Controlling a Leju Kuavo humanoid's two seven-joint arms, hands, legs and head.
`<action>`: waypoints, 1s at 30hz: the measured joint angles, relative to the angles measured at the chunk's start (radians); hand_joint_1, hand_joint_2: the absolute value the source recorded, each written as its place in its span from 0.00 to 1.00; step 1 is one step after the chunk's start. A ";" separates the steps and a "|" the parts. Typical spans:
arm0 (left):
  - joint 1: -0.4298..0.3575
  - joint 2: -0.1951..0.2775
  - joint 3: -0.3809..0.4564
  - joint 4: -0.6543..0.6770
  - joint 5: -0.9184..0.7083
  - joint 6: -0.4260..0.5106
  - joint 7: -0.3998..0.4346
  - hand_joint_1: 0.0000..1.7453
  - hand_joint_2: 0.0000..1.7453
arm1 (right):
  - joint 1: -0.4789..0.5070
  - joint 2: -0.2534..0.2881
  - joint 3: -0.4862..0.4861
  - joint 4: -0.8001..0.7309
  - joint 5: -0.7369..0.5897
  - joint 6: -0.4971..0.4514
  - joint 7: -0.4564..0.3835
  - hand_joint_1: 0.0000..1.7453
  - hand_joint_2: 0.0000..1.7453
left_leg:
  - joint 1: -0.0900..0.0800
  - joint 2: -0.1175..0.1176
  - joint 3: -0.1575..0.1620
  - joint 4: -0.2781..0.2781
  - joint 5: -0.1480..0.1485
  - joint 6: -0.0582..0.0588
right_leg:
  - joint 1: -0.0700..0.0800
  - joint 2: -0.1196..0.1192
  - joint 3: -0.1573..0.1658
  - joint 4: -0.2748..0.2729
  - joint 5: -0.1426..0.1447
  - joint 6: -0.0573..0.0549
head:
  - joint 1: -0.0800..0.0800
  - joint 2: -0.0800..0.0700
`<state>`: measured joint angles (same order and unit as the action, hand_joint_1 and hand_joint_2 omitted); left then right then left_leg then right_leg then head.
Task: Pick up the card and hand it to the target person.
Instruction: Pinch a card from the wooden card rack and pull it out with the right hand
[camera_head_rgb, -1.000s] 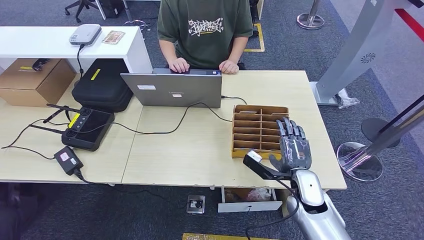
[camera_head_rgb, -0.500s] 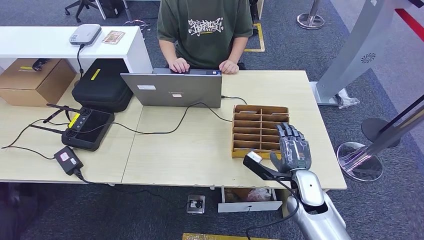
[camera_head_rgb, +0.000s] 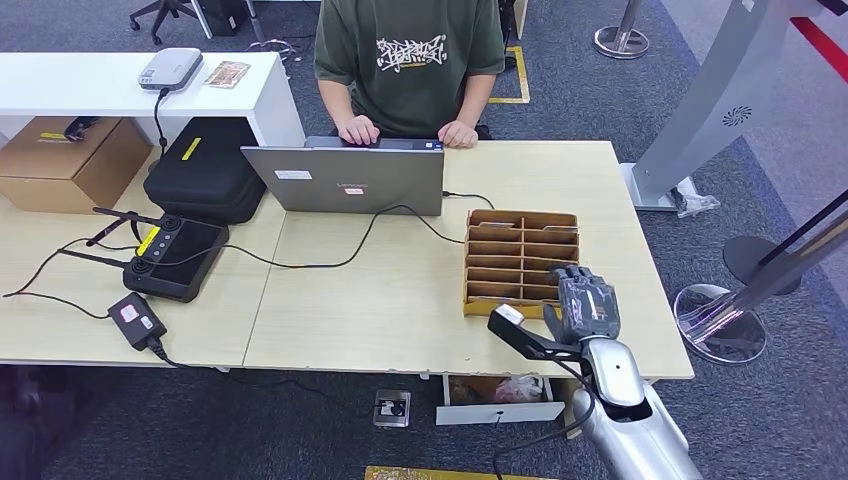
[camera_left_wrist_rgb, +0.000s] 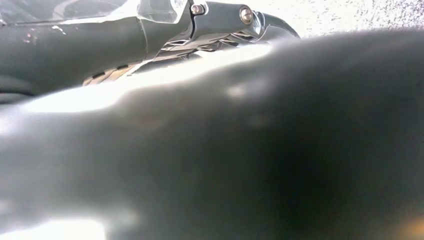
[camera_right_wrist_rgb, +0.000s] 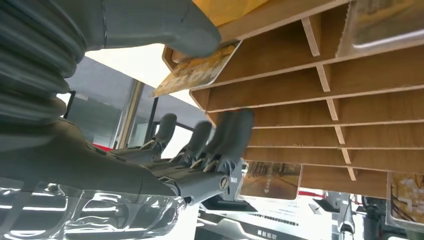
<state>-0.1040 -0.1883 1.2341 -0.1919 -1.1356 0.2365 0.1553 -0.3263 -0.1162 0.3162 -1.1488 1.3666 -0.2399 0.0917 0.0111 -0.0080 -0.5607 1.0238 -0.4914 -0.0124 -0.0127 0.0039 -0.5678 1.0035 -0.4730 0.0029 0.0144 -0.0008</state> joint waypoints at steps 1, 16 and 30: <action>0.000 0.000 0.000 0.000 0.000 0.005 0.000 0.00 0.00 | 0.000 0.000 0.000 0.004 0.000 0.000 0.000 0.53 1.00 | 0.000 0.000 0.000 0.000 0.000 0.000 | 0.000 0.000 0.000 0.000 0.000 0.000 | 0.000 0.000; 0.000 -0.008 0.000 0.000 0.003 0.027 -0.006 0.00 0.00 | 0.023 0.000 0.000 -0.041 0.011 -0.023 -0.013 0.88 1.00 | 0.000 0.000 0.000 0.000 0.000 0.000 | 0.000 0.000 0.000 0.000 0.000 0.000 | 0.000 0.000; 0.000 -0.010 0.000 0.000 0.006 0.027 -0.019 0.00 0.00 | 0.023 -0.006 0.000 -0.132 0.034 -0.044 -0.038 0.89 1.00 | 0.000 0.000 0.000 0.000 0.000 0.000 | 0.000 0.000 0.000 0.000 0.000 0.000 | 0.000 0.000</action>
<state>-0.1039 -0.1980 1.2341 -0.1919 -1.1299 0.2632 0.1366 -0.3037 -0.1227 0.3162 -1.2810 1.4003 -0.2836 0.0537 0.0111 -0.0077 -0.5606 1.0238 -0.4914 -0.0124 -0.0128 0.0041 -0.5679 1.0035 -0.4729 0.0030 0.0144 -0.0008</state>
